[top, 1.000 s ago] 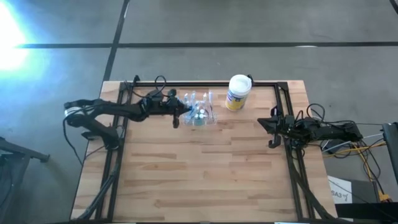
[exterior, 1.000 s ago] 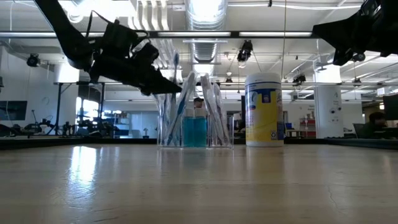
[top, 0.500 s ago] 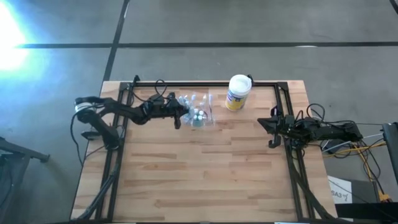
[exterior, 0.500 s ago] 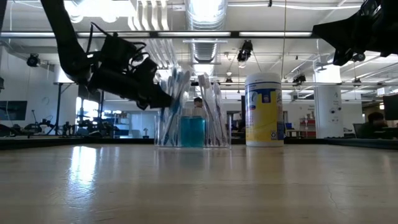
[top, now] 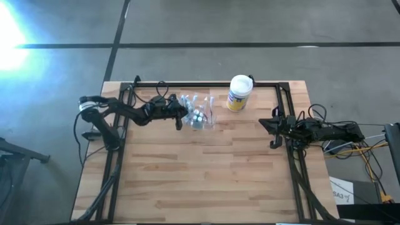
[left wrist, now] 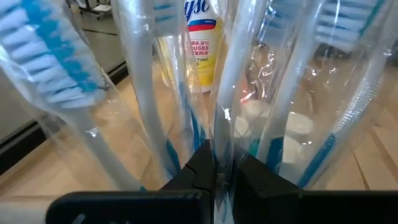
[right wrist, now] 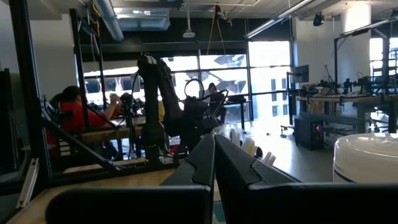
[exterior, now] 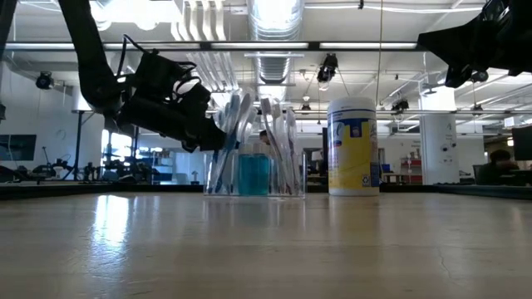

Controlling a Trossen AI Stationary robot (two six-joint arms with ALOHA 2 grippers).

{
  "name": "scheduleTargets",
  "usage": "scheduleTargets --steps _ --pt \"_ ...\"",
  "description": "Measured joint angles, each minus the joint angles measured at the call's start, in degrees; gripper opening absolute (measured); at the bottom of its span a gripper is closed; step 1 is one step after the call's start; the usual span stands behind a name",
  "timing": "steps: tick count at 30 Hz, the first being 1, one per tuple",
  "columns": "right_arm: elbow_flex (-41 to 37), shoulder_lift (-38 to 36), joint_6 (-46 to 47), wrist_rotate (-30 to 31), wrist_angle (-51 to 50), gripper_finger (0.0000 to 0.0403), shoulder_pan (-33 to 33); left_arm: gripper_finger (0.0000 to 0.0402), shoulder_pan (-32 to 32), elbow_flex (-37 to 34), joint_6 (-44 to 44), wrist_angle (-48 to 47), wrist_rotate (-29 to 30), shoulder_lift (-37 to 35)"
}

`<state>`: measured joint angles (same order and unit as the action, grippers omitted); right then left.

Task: Pick & Place toothbrushing station
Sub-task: Put the blue toothbrush into the transparent organizer, then adjust the transparent organizer

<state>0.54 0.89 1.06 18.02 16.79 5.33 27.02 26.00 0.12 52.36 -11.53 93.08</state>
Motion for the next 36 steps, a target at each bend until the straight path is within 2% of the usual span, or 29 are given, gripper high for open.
scheduleTargets --steps 6,14,22,30,33,36 --pt "0.0 0.0 0.02 0.0 0.0 0.0008 0.01 0.0043 -0.02 -0.16 -0.16 -1.17 -1.11 -1.66" --pt "0.0 0.0 0.01 0.0 -0.02 0.0008 0.0 0.0113 -0.11 -0.2 -0.25 -1.45 -6.91 -5.28" --pt "0.0 0.0 0.02 0.0 -0.06 0.0008 0.0 0.018 -0.11 -0.2 -0.16 -4.46 -7.07 -9.86" --pt "0.0 0.03 0.2 0.0 -0.08 0.0008 0.01 0.019 -0.11 -0.2 -0.87 -6.91 -7.07 -17.99" --pt "0.0 0.04 0.74 0.0 -0.1 0.0008 0.0 0.019 -0.1 -0.17 -2.56 -7.88 -7.3 -22.95" --pt "0.0 0.02 0.76 -0.02 -0.13 0.0008 0.01 0.0188 -0.11 -0.15 -3.98 -12.75 -7.57 -29.53"
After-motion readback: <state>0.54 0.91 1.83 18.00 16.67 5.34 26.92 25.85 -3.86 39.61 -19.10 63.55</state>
